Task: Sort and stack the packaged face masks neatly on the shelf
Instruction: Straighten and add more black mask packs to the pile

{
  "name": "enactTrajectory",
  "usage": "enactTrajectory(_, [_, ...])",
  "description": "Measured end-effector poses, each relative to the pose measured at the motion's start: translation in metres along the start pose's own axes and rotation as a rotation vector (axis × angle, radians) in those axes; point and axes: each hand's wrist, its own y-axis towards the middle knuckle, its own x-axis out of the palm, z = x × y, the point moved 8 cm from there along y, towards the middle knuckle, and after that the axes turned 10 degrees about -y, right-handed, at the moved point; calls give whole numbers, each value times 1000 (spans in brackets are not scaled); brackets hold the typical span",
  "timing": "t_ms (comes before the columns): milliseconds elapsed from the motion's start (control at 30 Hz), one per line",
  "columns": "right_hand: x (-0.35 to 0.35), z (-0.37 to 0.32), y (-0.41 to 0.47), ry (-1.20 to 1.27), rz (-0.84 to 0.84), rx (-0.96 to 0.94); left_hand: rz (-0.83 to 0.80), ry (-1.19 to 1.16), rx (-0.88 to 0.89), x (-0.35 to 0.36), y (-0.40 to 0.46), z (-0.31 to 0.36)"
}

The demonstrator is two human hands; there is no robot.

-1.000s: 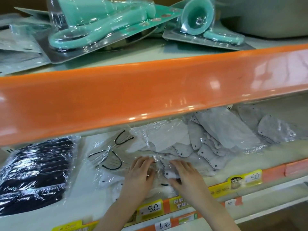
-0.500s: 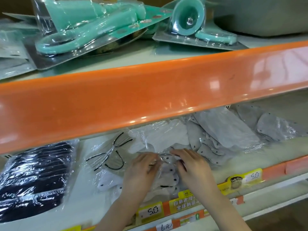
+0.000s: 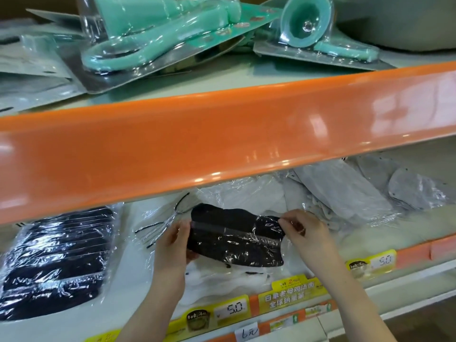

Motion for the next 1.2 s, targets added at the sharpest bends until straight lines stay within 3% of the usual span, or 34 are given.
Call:
enactTrajectory(167, [30, -2, -4, 206, -156, 160, -51, -38, -60, -22, -3, -3])
enactTrajectory(233, [38, -14, -6, 102, -135, 106, -60, -48, -53, -35, -5, -1])
enactTrajectory(333, [47, -44, -10, -191, 7, -138, 16, -47, -45, -64, -1, -1])
enactTrajectory(400, [61, -64, -17, -322, 6, -233, 73, -71, -48, -83, 0, 1])
enactTrajectory(467, [78, -88, -27, -330, -93, -330, 98, -126, -51, -97, 0, 2])
enactTrajectory(567, [116, -115, -49, -322, -462, -423, 61, -210, -73, -108, -2, 6])
enactTrajectory(633, [136, -119, -62, -385, -567, -470, 40, -257, -83, -114, -2, 10])
enactTrajectory(800, [138, -129, -64, -312, -322, -463, 64, -244, -86, -136, -1, 13])
enactTrajectory(867, [129, -138, -61, -322, -202, -482, 124, 75, 51, -152, 3, 19])
enactTrajectory(933, [120, -149, -59, -346, -100, -502, 157, 563, 325, -154, -1, 39])
enactTrajectory(967, [118, -155, -59, -369, -64, -523, 151, 696, 471, -151, -6, 49])
enactTrajectory(1100, [119, -177, -62, -392, 8, -582, -66, 892, 828, -126, -29, 68])
enactTrajectory(1200, [128, -199, -65, -348, 36, -615, -130, 1049, 1006, -122, -34, 75])
